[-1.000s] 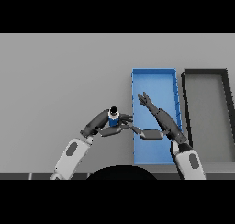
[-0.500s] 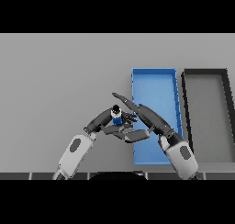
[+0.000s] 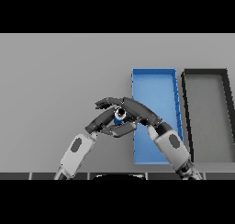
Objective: Pick up the blue pipe and place it into the blue bin.
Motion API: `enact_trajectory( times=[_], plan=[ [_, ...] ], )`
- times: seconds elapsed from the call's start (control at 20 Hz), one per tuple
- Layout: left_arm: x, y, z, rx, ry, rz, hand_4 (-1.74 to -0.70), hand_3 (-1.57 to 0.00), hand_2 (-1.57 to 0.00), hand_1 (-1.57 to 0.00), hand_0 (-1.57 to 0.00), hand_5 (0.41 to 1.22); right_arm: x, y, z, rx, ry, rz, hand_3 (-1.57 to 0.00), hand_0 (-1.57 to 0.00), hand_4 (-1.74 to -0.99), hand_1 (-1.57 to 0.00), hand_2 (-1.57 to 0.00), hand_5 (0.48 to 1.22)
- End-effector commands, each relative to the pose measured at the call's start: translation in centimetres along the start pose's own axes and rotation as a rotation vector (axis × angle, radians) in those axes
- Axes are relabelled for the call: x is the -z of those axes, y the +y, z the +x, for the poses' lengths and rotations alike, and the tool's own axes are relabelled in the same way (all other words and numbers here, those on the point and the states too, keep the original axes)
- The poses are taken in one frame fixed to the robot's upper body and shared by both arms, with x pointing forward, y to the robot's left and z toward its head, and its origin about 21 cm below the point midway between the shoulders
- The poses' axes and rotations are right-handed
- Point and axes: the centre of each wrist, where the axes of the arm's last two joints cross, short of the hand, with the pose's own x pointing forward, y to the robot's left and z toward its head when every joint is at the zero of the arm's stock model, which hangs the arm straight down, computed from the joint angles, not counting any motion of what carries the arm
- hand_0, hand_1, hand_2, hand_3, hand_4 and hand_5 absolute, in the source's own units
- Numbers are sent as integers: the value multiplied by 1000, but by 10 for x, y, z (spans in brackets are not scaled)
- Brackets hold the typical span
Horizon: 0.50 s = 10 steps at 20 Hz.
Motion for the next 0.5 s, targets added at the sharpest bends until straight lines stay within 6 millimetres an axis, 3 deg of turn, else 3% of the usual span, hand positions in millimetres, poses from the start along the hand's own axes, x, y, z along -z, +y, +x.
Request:
enact_trajectory(
  times=[0.0,0.1,0.2,0.3,0.45],
  plan=[
    [-2,-1,-2,16,27,-3,-1595,-1571,-1571,-1571,-1571,1221,-3,-1,-1,6,-10,10,-604,-702,-1406,-703,-745,500],
    [1,-4,2,18,31,7,-1645,-1571,-1571,-1571,-1571,1221,2,-4,1,13,-10,1,-872,-1015,-1514,-1015,-1042,550],
    [1,-2,-1,-23,-5,-1,-1677,-1523,-1571,-1571,-1571,1221,1,2,-2,51,-38,11,-1021,-1215,-1581,-1215,-1233,650],
    [2,-1,-1,-51,-29,-2,-1699,-1502,-1571,-1571,-1571,1221,5,4,-5,82,-56,13,-1186,-1343,-1628,-1343,-1354,856],
    [0,-4,-3,-63,-37,-1,-1718,-1441,-1571,-1571,-1571,1221,6,8,-7,54,-46,17,-1357,-1454,-1680,-1454,-1460,1034]
  ],
)
